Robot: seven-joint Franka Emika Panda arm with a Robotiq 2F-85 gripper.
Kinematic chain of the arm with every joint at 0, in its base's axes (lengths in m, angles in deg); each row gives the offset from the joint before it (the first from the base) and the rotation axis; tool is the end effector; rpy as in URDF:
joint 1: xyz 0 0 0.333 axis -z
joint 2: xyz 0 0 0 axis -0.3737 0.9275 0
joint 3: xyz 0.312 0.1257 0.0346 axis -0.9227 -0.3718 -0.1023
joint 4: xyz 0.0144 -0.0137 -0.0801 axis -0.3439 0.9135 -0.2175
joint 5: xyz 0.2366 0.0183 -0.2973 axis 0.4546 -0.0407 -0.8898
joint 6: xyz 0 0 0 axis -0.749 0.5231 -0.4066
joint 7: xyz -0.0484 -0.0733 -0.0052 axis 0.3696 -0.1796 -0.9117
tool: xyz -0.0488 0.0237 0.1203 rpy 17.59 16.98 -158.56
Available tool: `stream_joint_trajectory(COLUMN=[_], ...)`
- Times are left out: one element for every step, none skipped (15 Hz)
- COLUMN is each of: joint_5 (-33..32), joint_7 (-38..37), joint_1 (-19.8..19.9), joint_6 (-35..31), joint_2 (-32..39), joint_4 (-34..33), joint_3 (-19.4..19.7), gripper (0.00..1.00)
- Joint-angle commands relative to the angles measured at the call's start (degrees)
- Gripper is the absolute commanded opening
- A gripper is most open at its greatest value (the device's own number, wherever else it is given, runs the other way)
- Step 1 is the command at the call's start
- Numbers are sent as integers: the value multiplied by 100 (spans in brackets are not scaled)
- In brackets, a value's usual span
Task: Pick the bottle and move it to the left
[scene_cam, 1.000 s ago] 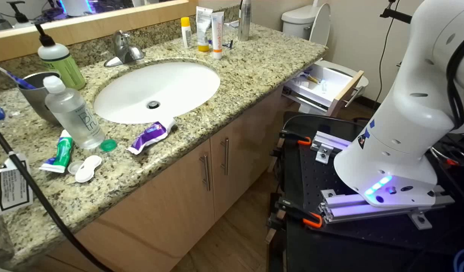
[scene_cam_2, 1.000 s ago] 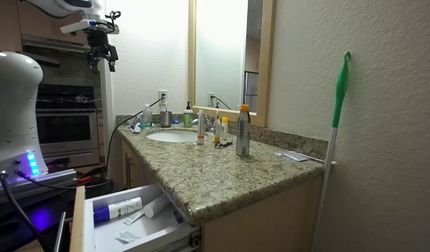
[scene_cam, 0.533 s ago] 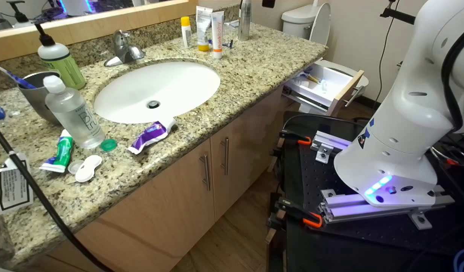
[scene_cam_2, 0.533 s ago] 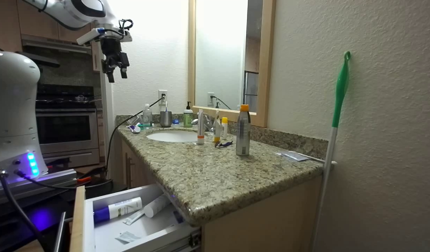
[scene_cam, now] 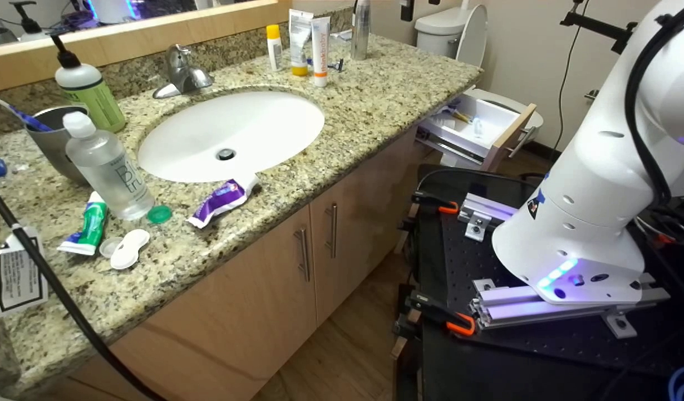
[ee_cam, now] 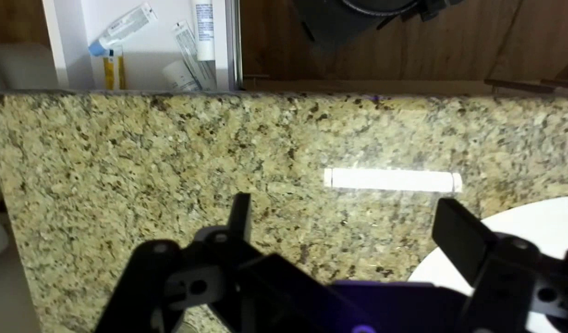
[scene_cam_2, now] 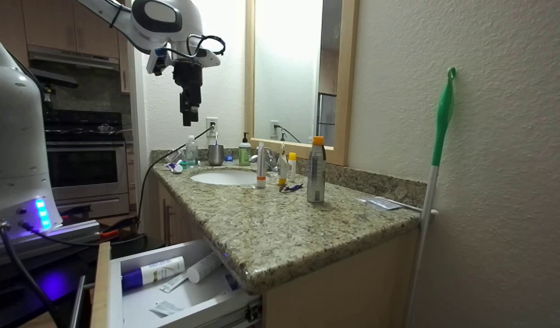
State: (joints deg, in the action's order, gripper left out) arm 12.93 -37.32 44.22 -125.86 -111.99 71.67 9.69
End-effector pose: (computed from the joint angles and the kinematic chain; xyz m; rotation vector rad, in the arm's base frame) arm 0.2499 -0.2927 0.4403 2.8722 -0.8422 -0.0856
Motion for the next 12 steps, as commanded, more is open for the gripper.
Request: stream_joint_trajectory(joint_5=[164,229,-106,-208,-109,-7,56,88,116,140,205,326], joint_7=[86,94,-162,-678,-1134,-1341,-1538,-1693,-1794,-1904,-1968,-2012], joint_1=[165,177,199,249,259,261,301,358,428,507,588,657], joint_6=[55,118,-76,-338,-501,-627,-703,-813,-893,-978,-993,-1021], joint_2=[141,216,106,333,655,963,1208,1441,1722,1969,2199,2443], joint_4=[-186,-316,-107,-172,-397,-674,-925,-1157,-1455,-1717,-2011,-2303], joint_3=[3,47,-190,-300,-305,-245,-192,-101,16,128,261,405], gripper=[100,100,100,100,100,100,100,100,100,100,100,100])
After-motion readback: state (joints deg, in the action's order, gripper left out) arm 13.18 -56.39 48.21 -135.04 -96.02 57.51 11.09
